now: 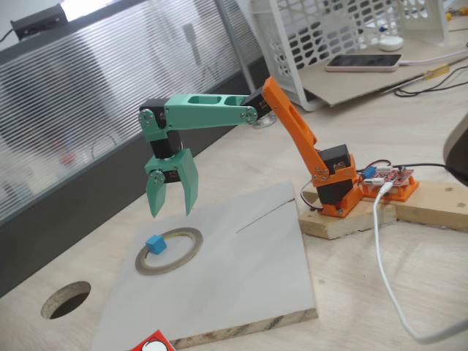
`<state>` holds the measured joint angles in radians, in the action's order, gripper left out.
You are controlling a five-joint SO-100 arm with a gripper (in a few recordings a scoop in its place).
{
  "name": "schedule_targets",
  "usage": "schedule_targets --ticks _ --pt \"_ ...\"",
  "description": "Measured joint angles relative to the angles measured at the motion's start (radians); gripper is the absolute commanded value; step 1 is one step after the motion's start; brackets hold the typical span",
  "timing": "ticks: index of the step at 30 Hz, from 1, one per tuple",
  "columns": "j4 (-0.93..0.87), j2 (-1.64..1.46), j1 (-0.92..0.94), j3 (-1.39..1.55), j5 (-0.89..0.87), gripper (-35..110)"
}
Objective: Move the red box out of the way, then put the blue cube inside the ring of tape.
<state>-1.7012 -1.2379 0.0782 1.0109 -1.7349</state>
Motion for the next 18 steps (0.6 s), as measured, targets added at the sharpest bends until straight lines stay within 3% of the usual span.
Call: schedule_targets --ticks 6,16,18 --pt "0.000 0.000 0.000 0.000 0.000 44" --pt "0.000 0.000 0.000 0.000 0.000 0" --pt "0.000 0.000 0.000 0.000 0.000 -2"
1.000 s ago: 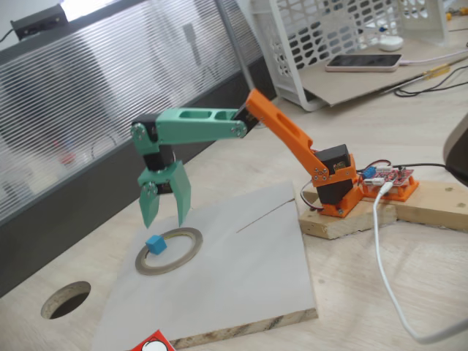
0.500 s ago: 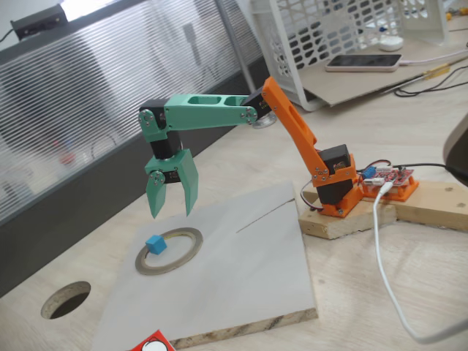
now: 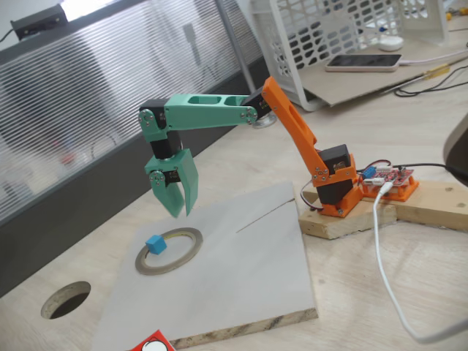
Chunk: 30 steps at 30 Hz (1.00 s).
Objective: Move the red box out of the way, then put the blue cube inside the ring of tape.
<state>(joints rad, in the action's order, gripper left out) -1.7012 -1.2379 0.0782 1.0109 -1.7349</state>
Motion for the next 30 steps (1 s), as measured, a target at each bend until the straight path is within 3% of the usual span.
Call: schedule_targets --ticks 11,18,30 --pt "0.000 -0.046 0.008 0.000 0.000 0" --pt "0.000 -0.129 0.112 0.002 0.000 0" --pt "0.000 -0.348 0.137 0.408 0.000 0"
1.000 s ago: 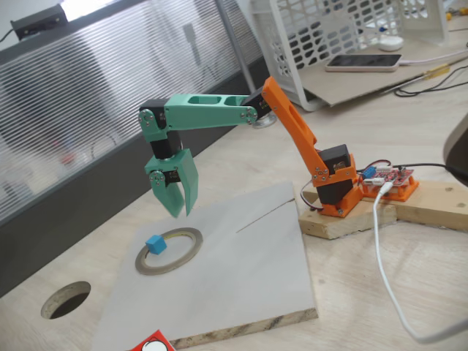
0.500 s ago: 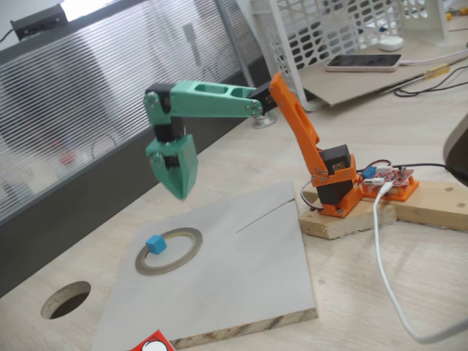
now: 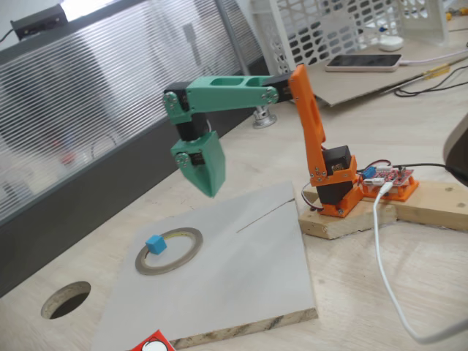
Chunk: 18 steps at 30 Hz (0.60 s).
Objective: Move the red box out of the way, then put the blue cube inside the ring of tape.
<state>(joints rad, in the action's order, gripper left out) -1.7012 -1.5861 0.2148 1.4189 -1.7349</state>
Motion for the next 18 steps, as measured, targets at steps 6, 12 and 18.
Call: schedule_targets --ticks 6,12,18 --pt "0.003 -0.155 0.003 0.216 0.000 0" --pt "0.008 -0.258 0.005 0.383 0.000 0" --pt "0.008 -0.374 0.006 0.534 0.000 0"
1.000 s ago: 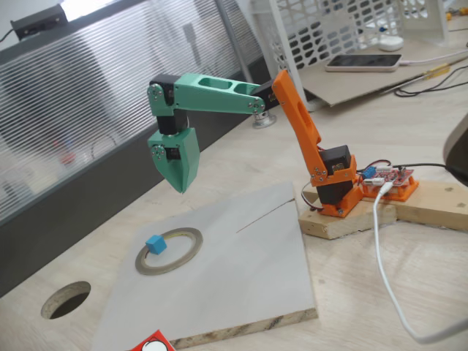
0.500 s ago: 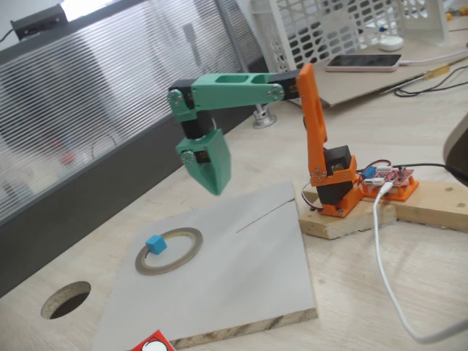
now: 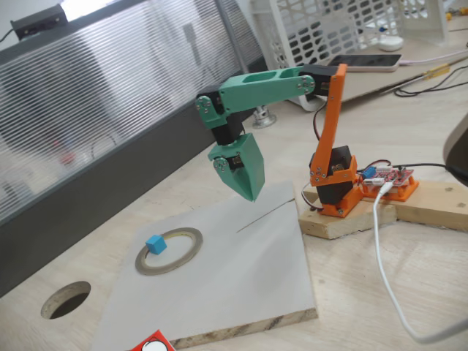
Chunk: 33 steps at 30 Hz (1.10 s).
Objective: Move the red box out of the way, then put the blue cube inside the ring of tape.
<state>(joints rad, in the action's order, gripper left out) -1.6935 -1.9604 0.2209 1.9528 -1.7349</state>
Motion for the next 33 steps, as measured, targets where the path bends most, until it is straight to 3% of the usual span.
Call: schedule_targets --ticks 33 --pt "-0.008 -0.183 -0.008 0.230 0.000 0"
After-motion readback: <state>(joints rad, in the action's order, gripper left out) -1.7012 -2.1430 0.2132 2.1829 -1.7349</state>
